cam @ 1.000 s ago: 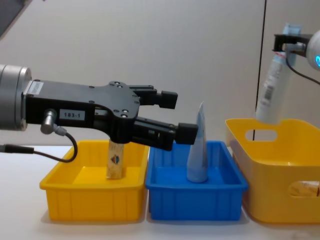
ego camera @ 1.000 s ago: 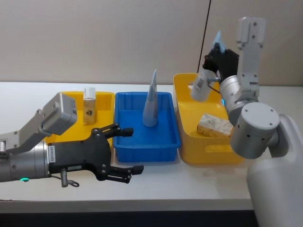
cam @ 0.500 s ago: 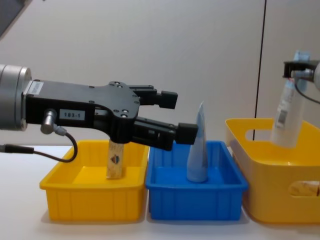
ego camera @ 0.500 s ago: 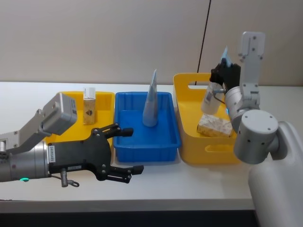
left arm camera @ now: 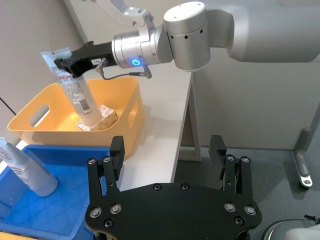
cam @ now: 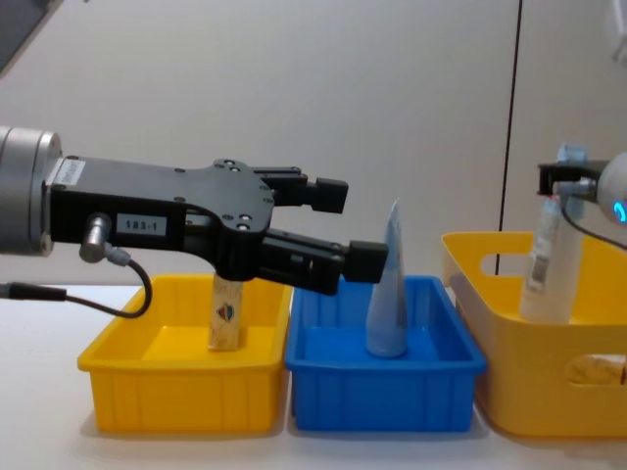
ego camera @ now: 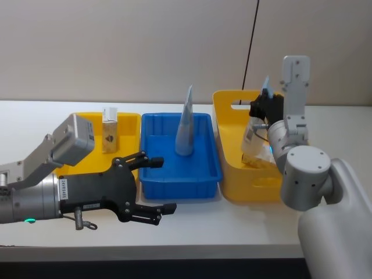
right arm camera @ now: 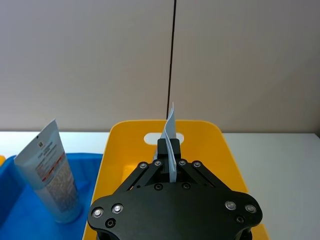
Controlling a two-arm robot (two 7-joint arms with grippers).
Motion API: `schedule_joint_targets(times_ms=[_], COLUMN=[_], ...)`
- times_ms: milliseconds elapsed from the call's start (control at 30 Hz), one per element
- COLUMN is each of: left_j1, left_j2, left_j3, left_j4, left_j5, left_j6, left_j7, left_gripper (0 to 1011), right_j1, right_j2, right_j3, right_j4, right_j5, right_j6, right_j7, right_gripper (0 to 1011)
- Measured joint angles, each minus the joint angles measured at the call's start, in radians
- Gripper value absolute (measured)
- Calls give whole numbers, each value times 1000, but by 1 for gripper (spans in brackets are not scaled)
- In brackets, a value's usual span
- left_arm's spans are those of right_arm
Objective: Bimanual collaborative sorting of washing and personal care products
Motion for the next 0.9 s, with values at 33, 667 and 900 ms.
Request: schedule_joint_targets(times_ms=[33,667,900], left_j1=[0,0,0], left_j2=[0,0,0], left_j3=[0,0,0], left_j4=[0,0,0], left_j5=[0,0,0], left_j6=[0,0,0], left_j7=[0,0,0], left_gripper=[1002,1001,1001], right_j1=[0,18,20], right_j2=[-1,-13,-21], right_j3=[-1,0,4], right_j4=[3,67,64], right_j5=[-1,-32,-35], right_j6=[0,-6,-12], right_j7=[1,-9,-10], right_gripper=[4,508,739])
